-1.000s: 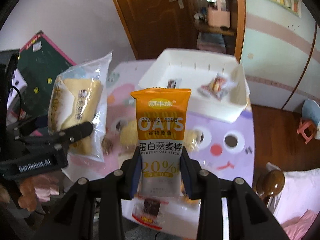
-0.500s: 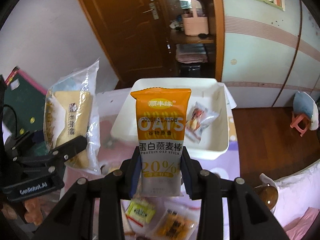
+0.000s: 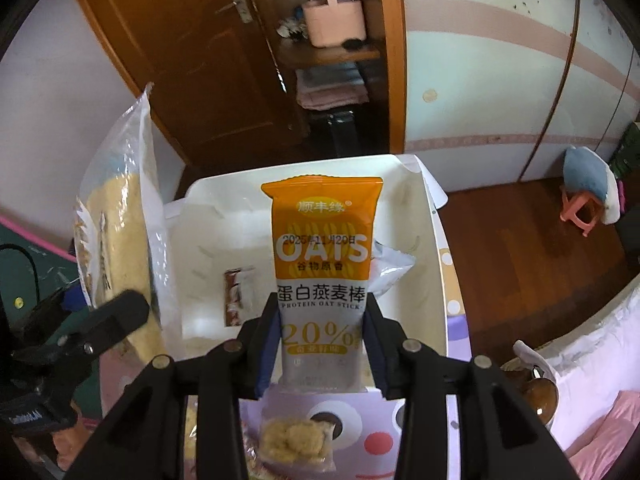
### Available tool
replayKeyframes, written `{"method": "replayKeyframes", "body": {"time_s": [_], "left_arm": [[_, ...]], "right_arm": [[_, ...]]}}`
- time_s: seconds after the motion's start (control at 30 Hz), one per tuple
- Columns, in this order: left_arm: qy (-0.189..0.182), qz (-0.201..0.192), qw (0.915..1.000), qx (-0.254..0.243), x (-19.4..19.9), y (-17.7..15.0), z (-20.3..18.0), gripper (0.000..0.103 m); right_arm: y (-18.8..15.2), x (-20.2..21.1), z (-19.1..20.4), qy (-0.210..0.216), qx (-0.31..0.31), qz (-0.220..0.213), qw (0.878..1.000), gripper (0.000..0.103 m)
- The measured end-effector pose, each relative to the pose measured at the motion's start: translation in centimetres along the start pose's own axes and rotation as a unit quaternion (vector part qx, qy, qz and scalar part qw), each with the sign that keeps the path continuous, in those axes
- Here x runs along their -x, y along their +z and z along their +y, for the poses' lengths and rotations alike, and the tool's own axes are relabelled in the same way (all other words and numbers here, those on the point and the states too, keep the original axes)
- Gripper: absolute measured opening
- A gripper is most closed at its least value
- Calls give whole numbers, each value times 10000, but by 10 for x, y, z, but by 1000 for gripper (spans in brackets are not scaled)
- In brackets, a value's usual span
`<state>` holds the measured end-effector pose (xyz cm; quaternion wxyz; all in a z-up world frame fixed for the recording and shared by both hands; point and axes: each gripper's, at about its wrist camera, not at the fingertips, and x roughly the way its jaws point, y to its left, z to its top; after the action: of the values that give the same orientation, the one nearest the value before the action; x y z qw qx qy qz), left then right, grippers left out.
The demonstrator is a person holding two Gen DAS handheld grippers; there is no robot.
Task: Organize snacks
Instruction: 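Carry both snacks into the white tray and open both tools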
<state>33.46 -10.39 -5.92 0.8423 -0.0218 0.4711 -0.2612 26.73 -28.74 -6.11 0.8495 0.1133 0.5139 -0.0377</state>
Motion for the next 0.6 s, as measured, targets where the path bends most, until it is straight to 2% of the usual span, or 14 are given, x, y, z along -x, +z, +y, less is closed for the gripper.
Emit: {"method": "replayKeyframes", "body": {"time_s": [0.17,0.3,0.37,0.4,0.43,0.6], "left_arm": [[51,444,9990,63,-37,6,12,88],[-26,757,9970,185,-55,11,23,91],[-42,818,9963,268,-57,13,28,101],[-41,836,9959,334,-57,15,32,103],[-31,830,9957,402,-55,16,35,102],[126,735,9957,553,-40,20,42,102]], "right_arm": [[4,-26,0,-198,-11,295,9994,41],[5,-40,-2,-109,-78,498,9987,43],[6,-42,-4,-80,-121,489,9987,53],[5,-42,-4,-48,-153,477,9987,60],[6,-42,-4,-13,-173,476,9987,64],[5,-39,-4,27,-230,483,9986,64]]}}
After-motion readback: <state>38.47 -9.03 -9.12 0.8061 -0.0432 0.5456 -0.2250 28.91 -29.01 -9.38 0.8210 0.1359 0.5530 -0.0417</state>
